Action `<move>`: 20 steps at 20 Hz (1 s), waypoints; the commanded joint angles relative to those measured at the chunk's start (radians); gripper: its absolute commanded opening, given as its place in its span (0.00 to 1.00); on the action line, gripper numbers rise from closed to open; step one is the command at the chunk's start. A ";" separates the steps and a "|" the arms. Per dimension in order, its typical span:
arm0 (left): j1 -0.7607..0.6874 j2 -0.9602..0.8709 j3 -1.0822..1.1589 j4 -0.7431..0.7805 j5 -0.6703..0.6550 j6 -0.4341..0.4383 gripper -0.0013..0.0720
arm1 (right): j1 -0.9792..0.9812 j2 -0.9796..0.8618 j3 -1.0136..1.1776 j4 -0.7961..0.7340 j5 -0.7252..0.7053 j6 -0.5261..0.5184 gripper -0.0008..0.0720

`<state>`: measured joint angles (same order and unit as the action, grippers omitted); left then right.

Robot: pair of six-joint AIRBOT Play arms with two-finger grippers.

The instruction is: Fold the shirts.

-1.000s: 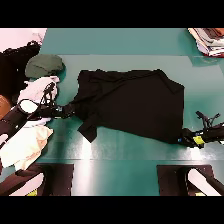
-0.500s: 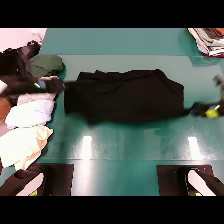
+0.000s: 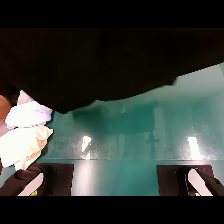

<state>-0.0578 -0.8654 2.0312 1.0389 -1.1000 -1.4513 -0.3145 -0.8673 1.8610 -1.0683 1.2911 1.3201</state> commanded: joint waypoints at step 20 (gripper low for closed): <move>0.000 -0.681 -0.478 0.026 0.117 -0.006 0.05 | 0.268 -0.816 -0.033 -0.295 0.233 0.026 0.03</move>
<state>-0.0578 -1.3876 1.5742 1.0645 -1.1183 -1.4803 -0.0975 -1.5238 1.8046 -1.3170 1.5829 1.3422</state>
